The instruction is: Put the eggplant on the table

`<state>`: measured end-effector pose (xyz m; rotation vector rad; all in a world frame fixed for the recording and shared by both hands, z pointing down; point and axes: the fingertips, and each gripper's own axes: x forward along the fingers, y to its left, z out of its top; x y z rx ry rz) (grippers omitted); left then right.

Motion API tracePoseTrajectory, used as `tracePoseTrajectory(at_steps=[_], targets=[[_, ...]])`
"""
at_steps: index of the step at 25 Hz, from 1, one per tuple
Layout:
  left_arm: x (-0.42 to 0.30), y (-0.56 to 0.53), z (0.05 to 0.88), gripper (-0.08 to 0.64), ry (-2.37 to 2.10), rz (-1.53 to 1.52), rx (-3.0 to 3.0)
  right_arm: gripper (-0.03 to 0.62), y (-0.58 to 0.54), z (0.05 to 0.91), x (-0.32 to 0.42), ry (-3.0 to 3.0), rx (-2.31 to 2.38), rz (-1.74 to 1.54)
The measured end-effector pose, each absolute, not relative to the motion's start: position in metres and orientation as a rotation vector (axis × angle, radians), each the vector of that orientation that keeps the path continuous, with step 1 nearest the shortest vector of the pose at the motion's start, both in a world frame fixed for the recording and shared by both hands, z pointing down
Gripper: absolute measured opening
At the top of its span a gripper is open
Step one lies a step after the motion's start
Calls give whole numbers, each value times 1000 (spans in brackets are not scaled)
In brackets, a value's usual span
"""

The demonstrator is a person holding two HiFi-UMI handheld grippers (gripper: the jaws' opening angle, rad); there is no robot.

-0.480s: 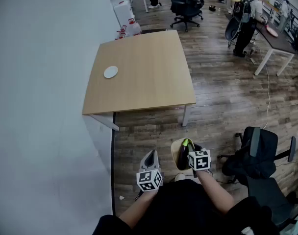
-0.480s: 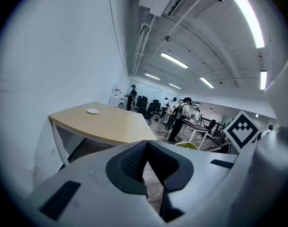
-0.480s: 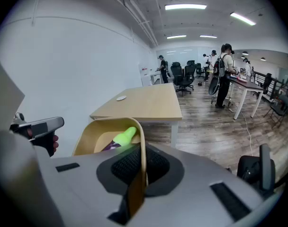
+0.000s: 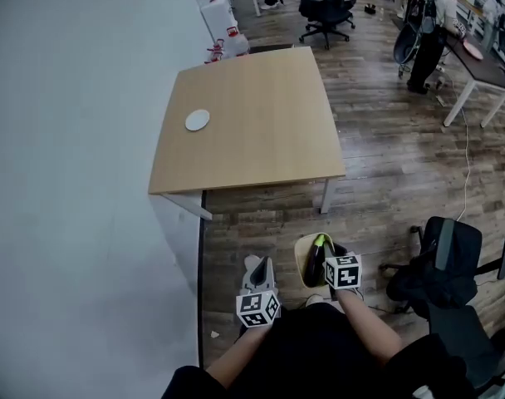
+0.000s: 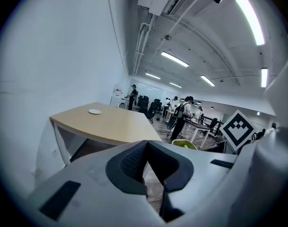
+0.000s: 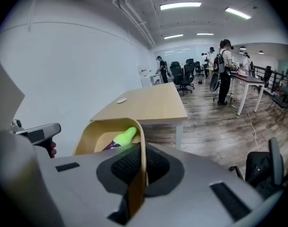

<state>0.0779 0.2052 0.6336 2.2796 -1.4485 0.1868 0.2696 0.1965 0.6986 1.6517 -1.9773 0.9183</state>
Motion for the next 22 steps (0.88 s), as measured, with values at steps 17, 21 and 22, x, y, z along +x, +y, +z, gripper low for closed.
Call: tracePoseTrajectory(at_steps=[17, 21, 22], targets=[[-27, 9, 639, 12, -1353, 136, 2208, 62, 2, 690, 184, -1868, 1700, 961], [-59, -30, 630, 12, -1329, 103, 2206, 61, -37, 680, 155, -1849, 1727, 964], [-69, -41, 628, 12, -1326, 91, 2205, 62, -48, 678, 145, -1850, 1729, 963]])
